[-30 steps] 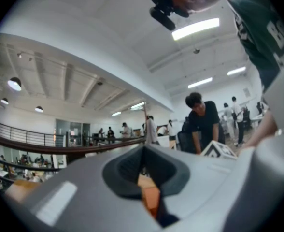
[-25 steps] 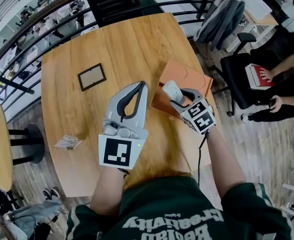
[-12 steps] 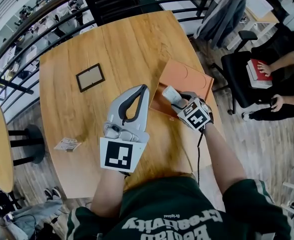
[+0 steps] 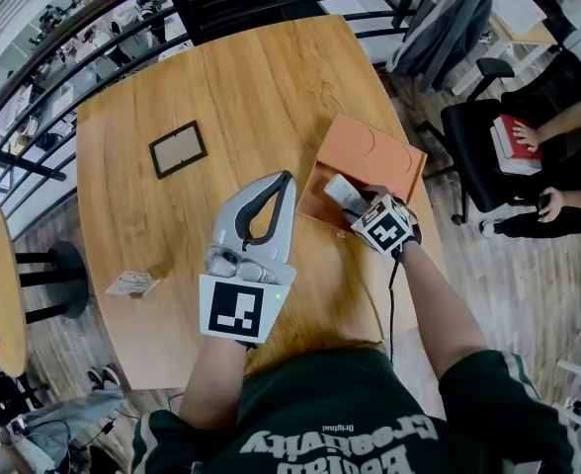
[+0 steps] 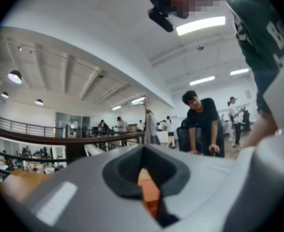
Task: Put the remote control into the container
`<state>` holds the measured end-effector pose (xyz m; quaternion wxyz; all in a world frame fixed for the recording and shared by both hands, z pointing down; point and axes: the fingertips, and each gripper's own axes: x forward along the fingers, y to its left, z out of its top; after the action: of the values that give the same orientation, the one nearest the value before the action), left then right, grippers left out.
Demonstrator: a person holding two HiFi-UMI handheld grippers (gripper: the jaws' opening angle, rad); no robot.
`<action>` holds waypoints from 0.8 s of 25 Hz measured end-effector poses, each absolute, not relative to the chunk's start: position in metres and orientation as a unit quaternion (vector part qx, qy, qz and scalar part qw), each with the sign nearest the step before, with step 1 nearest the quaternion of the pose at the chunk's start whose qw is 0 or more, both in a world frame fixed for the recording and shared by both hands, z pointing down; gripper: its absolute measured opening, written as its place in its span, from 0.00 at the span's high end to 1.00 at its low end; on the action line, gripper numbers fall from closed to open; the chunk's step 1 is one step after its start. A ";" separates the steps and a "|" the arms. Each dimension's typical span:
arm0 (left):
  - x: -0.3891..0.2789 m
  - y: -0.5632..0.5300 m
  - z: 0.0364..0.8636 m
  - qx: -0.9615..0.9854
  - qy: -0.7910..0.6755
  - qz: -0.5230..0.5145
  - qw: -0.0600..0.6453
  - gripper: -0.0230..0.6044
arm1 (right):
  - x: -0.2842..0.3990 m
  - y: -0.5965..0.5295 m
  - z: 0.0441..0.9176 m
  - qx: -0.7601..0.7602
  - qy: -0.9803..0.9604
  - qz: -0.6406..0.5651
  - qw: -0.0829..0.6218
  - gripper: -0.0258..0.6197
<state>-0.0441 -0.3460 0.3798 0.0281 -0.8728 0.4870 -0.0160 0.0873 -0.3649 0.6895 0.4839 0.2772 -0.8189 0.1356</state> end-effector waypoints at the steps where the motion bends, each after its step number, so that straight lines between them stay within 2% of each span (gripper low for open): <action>1: -0.044 -0.346 0.381 -0.873 0.488 -0.017 0.027 0.97 | 0.087 -0.365 0.691 0.279 -0.819 0.139 0.482 0.59; 20: -0.043 -0.352 0.386 -0.869 0.493 -0.011 0.023 0.97 | 0.085 -0.365 0.704 0.264 -0.809 0.135 0.508 0.59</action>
<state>-0.0430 -0.3520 0.3859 0.0232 -0.8695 0.4933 -0.0109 0.0850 -0.3651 0.7042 0.5084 0.2637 -0.8086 0.1349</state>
